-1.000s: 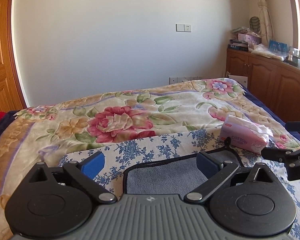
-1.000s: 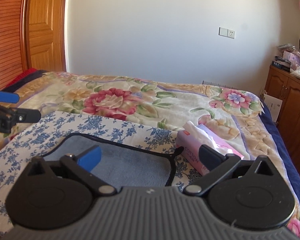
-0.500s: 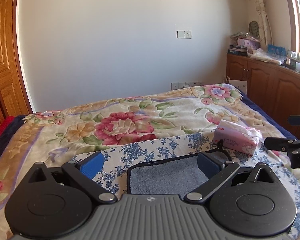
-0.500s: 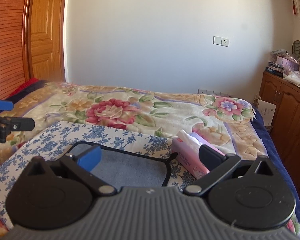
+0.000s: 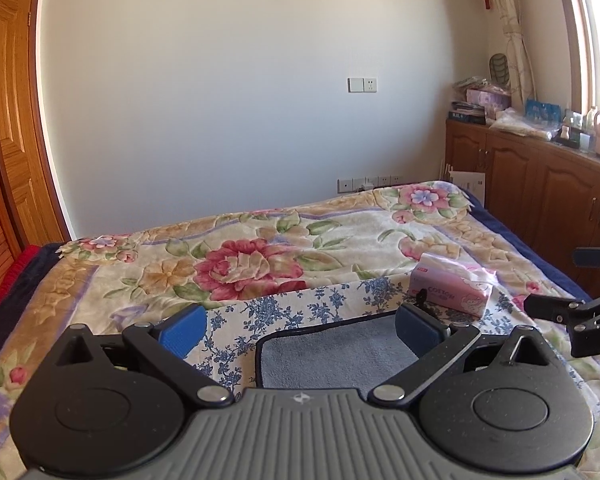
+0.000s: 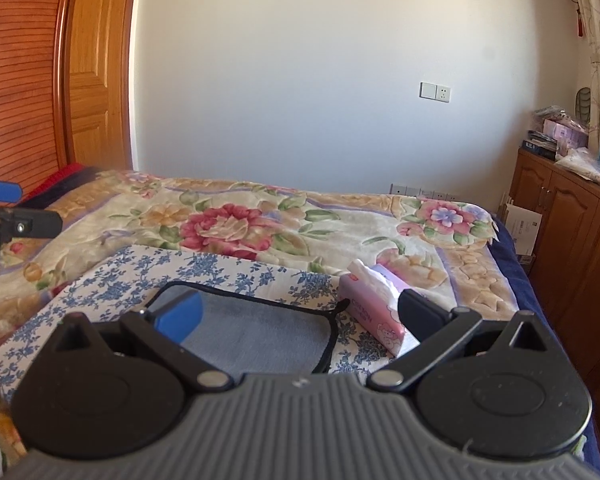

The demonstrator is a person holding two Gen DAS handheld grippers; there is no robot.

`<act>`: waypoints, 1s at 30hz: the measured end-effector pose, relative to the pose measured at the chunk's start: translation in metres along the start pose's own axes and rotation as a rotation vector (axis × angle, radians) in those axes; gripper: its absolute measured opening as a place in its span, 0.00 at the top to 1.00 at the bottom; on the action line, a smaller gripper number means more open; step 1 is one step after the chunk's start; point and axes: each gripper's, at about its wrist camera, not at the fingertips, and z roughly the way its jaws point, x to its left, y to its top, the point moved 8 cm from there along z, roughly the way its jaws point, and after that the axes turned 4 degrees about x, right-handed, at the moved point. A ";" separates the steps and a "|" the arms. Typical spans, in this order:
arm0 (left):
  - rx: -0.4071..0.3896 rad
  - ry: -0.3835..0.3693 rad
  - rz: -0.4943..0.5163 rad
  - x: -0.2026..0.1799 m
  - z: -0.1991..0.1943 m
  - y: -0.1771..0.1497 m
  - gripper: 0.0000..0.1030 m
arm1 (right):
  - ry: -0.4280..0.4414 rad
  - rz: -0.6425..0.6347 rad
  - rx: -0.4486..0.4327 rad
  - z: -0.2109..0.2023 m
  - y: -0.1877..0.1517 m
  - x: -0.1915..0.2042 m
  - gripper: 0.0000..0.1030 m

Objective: Fold towel

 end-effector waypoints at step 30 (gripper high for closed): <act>0.039 -0.019 -0.030 -0.015 -0.070 -0.070 0.00 | -0.020 0.000 0.032 -0.052 -0.057 0.021 0.00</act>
